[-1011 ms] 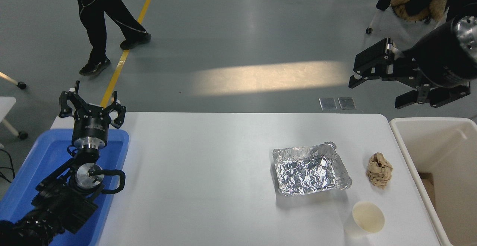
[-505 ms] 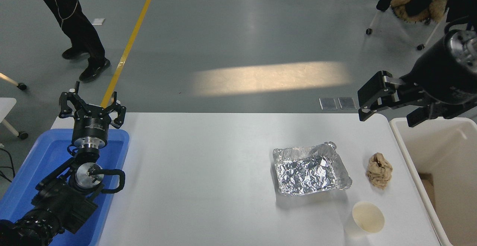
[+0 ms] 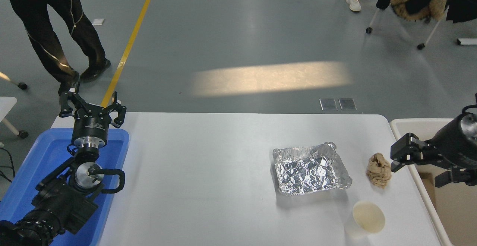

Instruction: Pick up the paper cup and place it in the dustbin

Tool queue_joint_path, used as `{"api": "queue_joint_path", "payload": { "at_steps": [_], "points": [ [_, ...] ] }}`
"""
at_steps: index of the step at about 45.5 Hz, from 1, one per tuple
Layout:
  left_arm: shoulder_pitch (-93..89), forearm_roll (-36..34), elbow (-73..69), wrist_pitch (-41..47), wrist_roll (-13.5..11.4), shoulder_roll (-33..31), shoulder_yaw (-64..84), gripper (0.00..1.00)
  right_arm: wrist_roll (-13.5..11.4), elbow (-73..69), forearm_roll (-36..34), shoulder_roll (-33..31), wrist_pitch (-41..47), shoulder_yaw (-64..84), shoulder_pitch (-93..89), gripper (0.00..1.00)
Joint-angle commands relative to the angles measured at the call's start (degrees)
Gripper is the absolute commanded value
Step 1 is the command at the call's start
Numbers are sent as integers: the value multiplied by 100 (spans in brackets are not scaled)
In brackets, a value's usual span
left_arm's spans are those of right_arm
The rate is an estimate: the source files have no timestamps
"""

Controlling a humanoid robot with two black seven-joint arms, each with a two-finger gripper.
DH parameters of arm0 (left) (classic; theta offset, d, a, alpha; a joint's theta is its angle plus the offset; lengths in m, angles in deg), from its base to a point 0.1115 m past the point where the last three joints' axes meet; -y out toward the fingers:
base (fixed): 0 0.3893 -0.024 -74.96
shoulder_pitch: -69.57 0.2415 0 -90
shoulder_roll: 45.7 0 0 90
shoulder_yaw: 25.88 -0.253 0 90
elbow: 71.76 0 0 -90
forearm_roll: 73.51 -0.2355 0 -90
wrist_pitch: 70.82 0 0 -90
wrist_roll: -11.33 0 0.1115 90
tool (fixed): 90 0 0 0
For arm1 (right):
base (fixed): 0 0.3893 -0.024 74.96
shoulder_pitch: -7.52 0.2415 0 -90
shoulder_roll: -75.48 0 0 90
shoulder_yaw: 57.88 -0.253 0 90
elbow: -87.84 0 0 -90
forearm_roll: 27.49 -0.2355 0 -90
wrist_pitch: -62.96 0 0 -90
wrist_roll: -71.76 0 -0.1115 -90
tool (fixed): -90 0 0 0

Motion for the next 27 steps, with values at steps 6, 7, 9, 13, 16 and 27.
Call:
{"api": "queue_joint_path", "payload": {
  "at_steps": [6,7,9,13,16,27],
  "points": [
    [0,-8,-1,-8,0,1,0,99,-4,13,-56,-580,-859,-687,-1269,89],
    [0,-8,-1,-8,0,1,0,99,-4,13,-56,-580,-920,-722,-1330,89],
    [0,-8,-1,1,0,1,0,99,-4,13,-56,-580,-1043,-757,-1471,89],
    [0,-8,-1,1,0,1,0,99,-4,31,-56,-562,-1263,-950,-1804,89],
    [0,-8,-1,1,0,1,0,99,-4,83,-56,-562,-1378,-1091,-2068,89],
    [0,-8,-1,-8,0,1,0,99,-4,145,-82,-554,-1676,-1469,-2526,89]
  ]
}}
